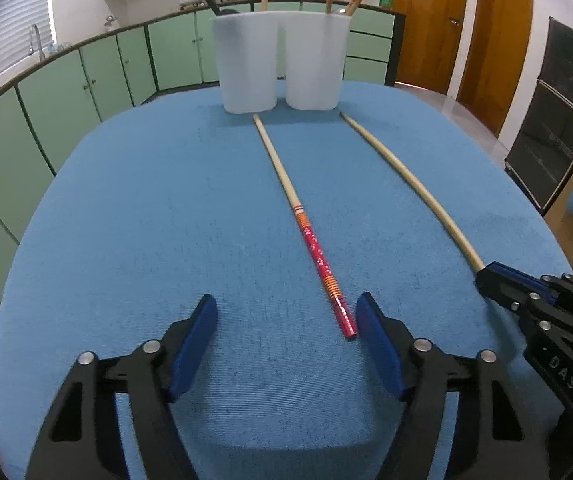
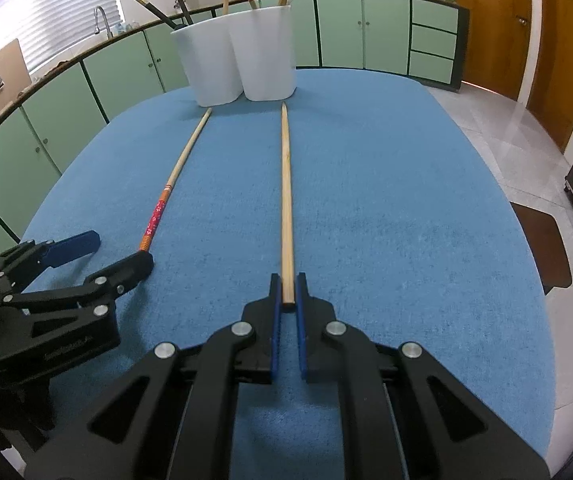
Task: Organize utensils
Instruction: 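Grasp the plain wooden chopstick with the right tool while the left tool grasps the red-patterned one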
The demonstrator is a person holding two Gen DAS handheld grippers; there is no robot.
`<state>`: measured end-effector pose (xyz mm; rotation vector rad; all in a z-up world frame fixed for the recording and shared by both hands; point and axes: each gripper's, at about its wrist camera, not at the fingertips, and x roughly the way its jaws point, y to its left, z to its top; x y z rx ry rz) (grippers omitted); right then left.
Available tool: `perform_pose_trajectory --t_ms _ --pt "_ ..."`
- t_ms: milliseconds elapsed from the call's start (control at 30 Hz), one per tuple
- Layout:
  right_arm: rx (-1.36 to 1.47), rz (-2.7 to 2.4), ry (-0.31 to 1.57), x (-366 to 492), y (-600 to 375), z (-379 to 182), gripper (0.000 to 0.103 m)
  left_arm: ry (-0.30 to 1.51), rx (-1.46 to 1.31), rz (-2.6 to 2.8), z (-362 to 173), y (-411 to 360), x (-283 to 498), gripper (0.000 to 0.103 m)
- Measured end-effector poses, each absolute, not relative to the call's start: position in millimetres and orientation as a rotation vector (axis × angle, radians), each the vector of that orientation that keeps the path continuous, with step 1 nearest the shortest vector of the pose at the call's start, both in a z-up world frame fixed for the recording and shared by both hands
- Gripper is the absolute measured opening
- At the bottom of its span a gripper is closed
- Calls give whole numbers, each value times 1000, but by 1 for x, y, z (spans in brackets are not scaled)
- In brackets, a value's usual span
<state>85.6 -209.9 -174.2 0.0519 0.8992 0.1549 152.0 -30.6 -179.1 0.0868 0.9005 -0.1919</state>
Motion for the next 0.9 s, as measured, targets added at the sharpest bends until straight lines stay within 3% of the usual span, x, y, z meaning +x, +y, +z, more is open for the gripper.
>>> perform_pose_trajectory --t_ms 67,233,467,567,900 --pt "52 157 900 87 -209 -174 7 898 93 -186 -179 -31 152 65" --pt "49 166 899 84 -208 -173 8 890 92 -186 -177 -30 149 43" --pt "15 159 893 82 -204 -174 8 880 121 -190 -177 -39 143 25" --pt "17 161 892 83 -204 -174 6 880 123 -210 -177 -44 142 10" --pt "8 171 832 73 -201 -156 6 865 88 -228 -164 -38 135 6"
